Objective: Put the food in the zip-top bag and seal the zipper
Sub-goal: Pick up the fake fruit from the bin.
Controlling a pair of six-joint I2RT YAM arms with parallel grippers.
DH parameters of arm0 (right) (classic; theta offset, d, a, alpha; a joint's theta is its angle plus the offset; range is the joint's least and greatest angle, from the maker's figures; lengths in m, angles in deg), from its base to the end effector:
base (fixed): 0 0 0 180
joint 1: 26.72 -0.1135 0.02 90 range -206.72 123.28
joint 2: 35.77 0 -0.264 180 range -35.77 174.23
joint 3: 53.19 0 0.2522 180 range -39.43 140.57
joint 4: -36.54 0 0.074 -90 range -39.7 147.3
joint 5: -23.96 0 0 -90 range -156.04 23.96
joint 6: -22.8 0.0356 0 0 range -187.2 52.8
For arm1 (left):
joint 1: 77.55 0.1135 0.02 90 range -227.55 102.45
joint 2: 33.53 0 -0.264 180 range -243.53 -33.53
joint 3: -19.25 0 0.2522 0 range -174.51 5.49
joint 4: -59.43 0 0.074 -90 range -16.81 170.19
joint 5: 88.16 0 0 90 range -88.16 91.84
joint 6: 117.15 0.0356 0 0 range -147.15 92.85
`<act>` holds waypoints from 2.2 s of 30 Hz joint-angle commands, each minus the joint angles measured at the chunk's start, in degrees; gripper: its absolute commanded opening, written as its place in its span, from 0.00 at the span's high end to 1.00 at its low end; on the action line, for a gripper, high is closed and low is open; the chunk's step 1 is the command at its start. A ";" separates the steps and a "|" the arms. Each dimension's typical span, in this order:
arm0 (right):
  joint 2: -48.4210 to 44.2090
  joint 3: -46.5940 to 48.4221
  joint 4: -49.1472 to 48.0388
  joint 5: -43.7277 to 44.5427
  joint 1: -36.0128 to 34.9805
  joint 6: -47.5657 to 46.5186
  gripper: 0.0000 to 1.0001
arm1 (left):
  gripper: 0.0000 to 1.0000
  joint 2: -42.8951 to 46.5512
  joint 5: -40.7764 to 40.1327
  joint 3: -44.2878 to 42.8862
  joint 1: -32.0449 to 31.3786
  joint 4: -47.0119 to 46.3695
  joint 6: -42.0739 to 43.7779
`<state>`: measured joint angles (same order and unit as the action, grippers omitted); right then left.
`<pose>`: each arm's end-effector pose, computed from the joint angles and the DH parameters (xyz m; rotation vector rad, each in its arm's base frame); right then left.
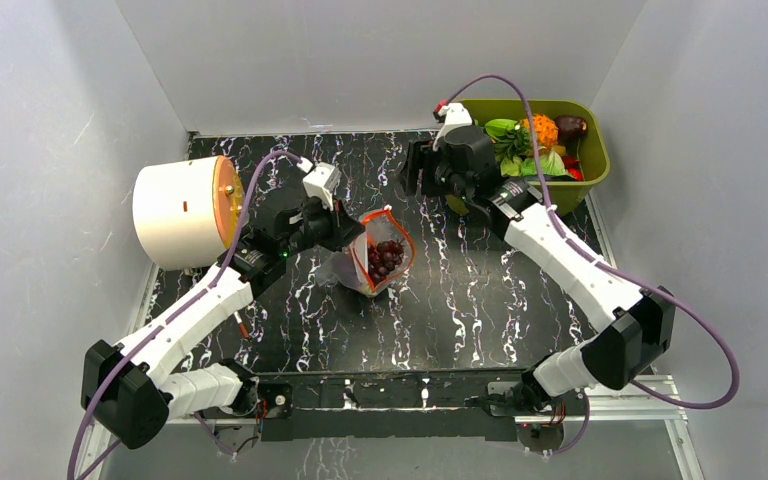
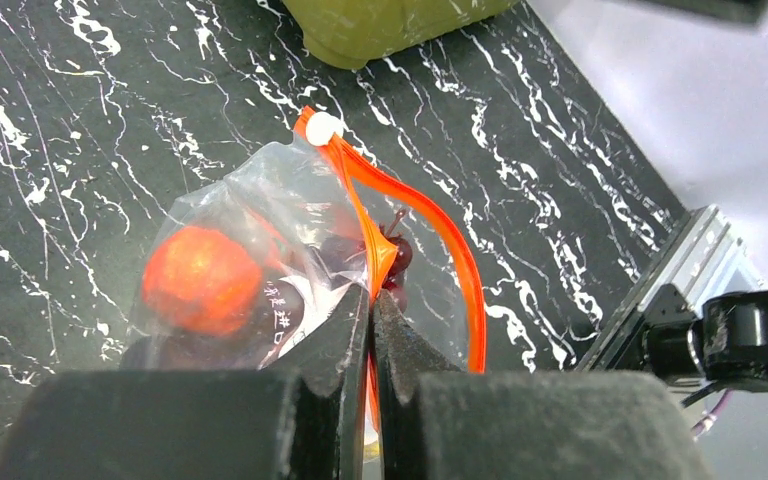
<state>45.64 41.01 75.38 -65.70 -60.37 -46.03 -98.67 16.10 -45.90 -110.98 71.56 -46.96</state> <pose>0.2706 0.1799 0.3822 -0.2220 2.0657 0.5916 0.2182 -0.1546 0.3303 0.4061 1.8196 -0.8791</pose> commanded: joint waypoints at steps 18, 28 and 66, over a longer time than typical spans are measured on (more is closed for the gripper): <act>24.11 17.55 -6.78 18.79 16.08 -13.59 0.50 | 1.00 5.79 13.09 1.95 0.33 5.37 14.36; 40.22 36.10 -5.02 19.72 20.04 -19.98 0.43 | 1.00 5.44 14.47 2.86 0.35 4.33 13.91; 60.23 53.25 -5.77 12.73 23.32 -26.57 0.36 | 1.00 7.92 12.81 3.91 0.32 3.48 13.57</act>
<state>104.85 91.31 73.89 -53.55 -36.89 -71.41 -92.77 28.43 -42.36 -110.98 76.85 -33.74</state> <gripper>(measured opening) 0.682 0.010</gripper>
